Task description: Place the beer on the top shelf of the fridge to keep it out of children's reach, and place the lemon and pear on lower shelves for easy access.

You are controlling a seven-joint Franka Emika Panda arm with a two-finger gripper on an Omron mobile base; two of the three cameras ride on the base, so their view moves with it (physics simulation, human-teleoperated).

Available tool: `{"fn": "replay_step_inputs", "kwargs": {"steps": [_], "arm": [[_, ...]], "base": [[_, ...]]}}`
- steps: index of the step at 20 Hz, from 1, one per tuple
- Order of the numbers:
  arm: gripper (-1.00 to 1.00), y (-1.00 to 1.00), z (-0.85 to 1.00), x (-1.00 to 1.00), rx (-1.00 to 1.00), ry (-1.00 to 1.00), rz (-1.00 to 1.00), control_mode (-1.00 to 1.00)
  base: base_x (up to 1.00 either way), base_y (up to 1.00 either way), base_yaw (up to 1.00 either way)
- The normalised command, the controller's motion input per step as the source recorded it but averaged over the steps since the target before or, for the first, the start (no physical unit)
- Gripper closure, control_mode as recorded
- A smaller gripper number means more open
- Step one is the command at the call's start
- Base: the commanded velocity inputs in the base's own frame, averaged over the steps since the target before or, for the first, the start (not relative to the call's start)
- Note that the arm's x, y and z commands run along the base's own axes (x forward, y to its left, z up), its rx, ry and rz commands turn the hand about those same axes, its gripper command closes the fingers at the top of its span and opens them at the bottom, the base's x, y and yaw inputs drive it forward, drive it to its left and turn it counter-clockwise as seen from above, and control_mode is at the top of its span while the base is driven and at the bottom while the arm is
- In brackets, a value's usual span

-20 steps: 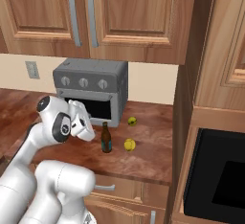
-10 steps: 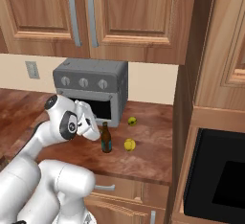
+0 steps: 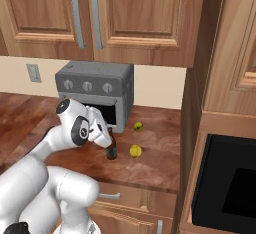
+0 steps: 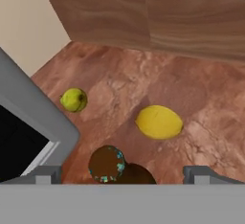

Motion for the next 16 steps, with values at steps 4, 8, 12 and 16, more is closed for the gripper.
{"fn": "replay_step_inputs", "kwargs": {"steps": [4,8,12,16], "arm": [[-1.0,0.0,-0.08,0.12,0.0,0.16,0.08,-1.0],[-1.0,0.0,-0.11,0.11,0.0,0.22,0.14,-1.0],[-1.0,0.0,-0.11,0.12,0.0,0.2,0.14,-1.0],[-1.0,0.0,-0.09,0.13,0.0,0.17,0.14,-1.0]], "base": [[0.0,0.0,0.0],[0.0,0.0,0.0],[0.0,0.0,0.0],[0.0,0.0,0.0]]}}
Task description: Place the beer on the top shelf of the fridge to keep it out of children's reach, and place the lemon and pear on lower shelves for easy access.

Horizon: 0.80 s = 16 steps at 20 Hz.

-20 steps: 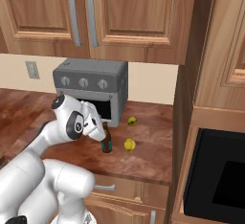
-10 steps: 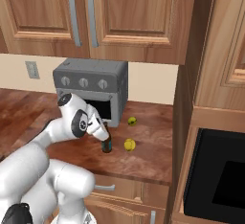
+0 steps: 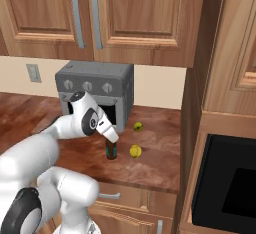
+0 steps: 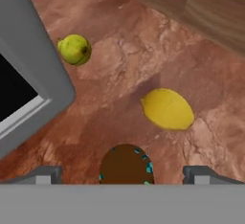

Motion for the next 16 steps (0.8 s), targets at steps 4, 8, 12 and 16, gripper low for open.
{"fn": "replay_step_inputs", "kwargs": {"steps": [4,8,12,16], "arm": [[-1.0,0.0,-0.09,0.16,0.0,0.14,0.13,-1.0],[-1.0,0.0,-0.16,0.13,0.0,0.09,0.11,-1.0],[-1.0,-0.08,-0.26,0.02,0.0,0.02,0.08,-1.0],[-1.0,-0.13,-0.37,-0.01,0.0,0.0,0.06,-1.0]], "base": [[0.0,0.0,0.0],[0.0,0.0,0.0],[0.0,0.0,0.0],[0.0,0.0,0.0]]}}
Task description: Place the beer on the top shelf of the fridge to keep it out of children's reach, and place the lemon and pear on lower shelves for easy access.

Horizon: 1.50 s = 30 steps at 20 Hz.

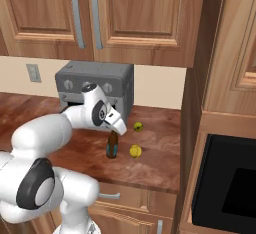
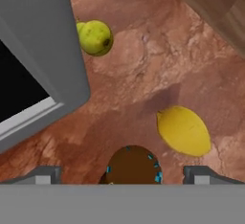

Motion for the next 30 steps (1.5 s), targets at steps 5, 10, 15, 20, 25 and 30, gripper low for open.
{"fn": "replay_step_inputs", "kwargs": {"steps": [5,10,15,20,25,30], "arm": [[-1.0,-0.07,-0.44,-0.16,0.0,-0.12,0.06,-1.0],[-1.0,0.0,-0.44,-0.28,0.0,-0.26,0.06,-1.0],[-1.0,0.0,-0.42,-0.24,0.0,-0.31,0.05,-1.0],[1.0,0.0,-0.34,-0.02,0.0,-0.25,0.05,-1.0],[1.0,0.0,-0.26,0.0,0.0,-0.12,0.04,-1.0],[1.0,0.0,-0.02,0.0,0.0,0.0,0.0,-1.0]], "base": [[0.0,0.0,0.0],[0.0,0.0,0.0],[0.0,0.0,0.0],[0.0,0.0,0.0],[0.0,0.0,0.0],[0.0,0.0,0.0]]}}
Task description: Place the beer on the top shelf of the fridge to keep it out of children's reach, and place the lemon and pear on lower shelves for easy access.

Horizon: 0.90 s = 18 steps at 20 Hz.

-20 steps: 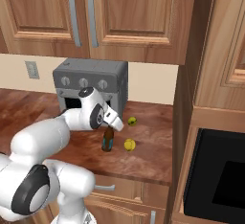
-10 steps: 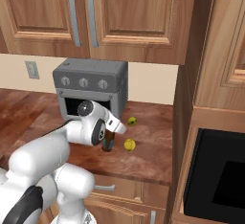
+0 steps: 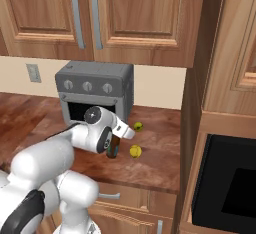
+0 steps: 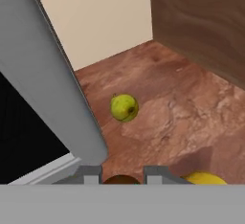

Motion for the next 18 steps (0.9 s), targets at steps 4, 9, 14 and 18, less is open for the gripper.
{"fn": "replay_step_inputs", "kwargs": {"steps": [4,9,14,18], "arm": [[1.0,0.17,0.0,-0.17,0.0,0.0,0.12,-1.0],[1.0,0.16,0.3,-0.5,0.0,-0.01,0.3,-1.0],[1.0,0.01,0.76,-0.69,0.0,-0.15,0.41,-1.0],[1.0,0.0,0.99,-0.61,-0.01,-0.22,0.4,-1.0]], "base": [[0.0,0.0,0.0],[0.0,0.0,0.0],[0.0,0.0,0.0],[0.0,0.0,0.0]]}}
